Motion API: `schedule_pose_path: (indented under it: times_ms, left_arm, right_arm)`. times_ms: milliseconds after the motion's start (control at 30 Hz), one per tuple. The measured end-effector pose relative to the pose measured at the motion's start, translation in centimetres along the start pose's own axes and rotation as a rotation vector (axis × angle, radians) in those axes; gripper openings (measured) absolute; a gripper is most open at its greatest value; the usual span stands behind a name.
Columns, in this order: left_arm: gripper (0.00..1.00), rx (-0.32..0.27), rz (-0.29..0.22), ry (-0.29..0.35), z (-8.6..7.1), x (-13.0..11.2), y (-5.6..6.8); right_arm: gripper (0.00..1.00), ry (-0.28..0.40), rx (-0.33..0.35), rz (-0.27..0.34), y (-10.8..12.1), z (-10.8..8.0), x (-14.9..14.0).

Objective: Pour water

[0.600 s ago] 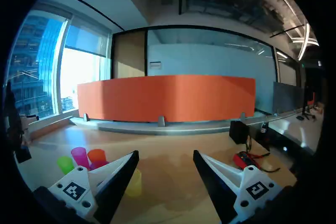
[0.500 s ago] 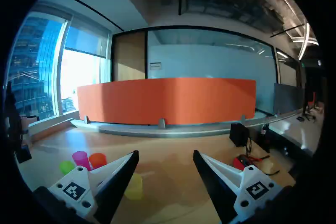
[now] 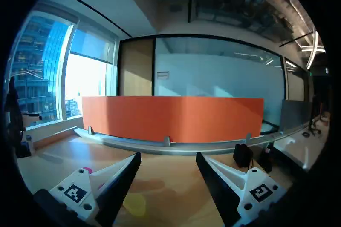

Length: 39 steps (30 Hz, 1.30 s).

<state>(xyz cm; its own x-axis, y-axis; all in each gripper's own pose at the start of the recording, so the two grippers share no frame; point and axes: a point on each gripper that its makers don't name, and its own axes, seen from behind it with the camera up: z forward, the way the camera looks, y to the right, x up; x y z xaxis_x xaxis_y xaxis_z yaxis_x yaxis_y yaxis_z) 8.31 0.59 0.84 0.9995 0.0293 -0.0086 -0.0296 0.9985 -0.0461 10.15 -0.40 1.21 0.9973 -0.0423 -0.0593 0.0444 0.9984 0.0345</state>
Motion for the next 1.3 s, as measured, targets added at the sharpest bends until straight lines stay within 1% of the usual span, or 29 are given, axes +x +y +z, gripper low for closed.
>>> schedule_pose_path:
  times_ms: [67,167,267,367,467,567,733,967,1067,1167,1300]
  left_arm:
    - [0.99,-0.003,0.009,0.004,0.0,0.8,0.0]
    - [0.99,-0.014,0.009,-0.004,0.0,1.7,0.3]
    - [0.99,-0.029,-0.010,-0.022,0.1,2.2,0.7]
    - [0.99,-0.052,-0.036,-0.027,0.2,2.6,0.9]
    - [0.99,-0.066,-0.052,-0.024,0.2,3.0,1.0]
    - [0.99,-0.080,-0.056,-0.013,0.1,3.5,1.1]
    - [0.99,-0.118,-0.058,-0.003,0.1,3.9,1.8]
    - [0.99,-0.187,-0.047,-0.004,-0.3,4.2,3.3]
    - [0.99,-0.222,-0.033,-0.006,-0.7,4.4,4.2]
    - [0.99,-0.266,-0.023,-0.005,-1.0,4.5,5.4]
    - [0.99,-0.330,-0.025,-0.005,-1.3,4.5,7.0]
  right_arm:
    - [1.00,0.007,-0.001,-0.008,0.0,0.0,0.8]
    - [1.00,0.015,0.002,-0.018,-0.1,0.0,2.0]
    - [1.00,0.027,0.005,-0.020,-0.2,0.0,3.4]
    - [1.00,0.042,0.008,-0.014,-0.1,0.0,4.8]
    - [1.00,0.046,0.017,-0.009,-0.1,0.0,5.1]
    - [1.00,0.044,0.034,-0.010,-0.3,-0.2,5.2]
    - [1.00,0.055,0.101,-0.015,-1.5,-0.8,5.7]
    - [1.00,0.075,0.219,-0.017,-3.7,-1.7,6.6]
    - [1.00,0.076,0.266,-0.033,-4.7,-2.2,6.7]
    - [1.00,0.075,0.319,-0.038,-6.0,-2.6,7.0]
    - [1.00,0.080,0.393,-0.022,-7.5,-3.3,7.7]
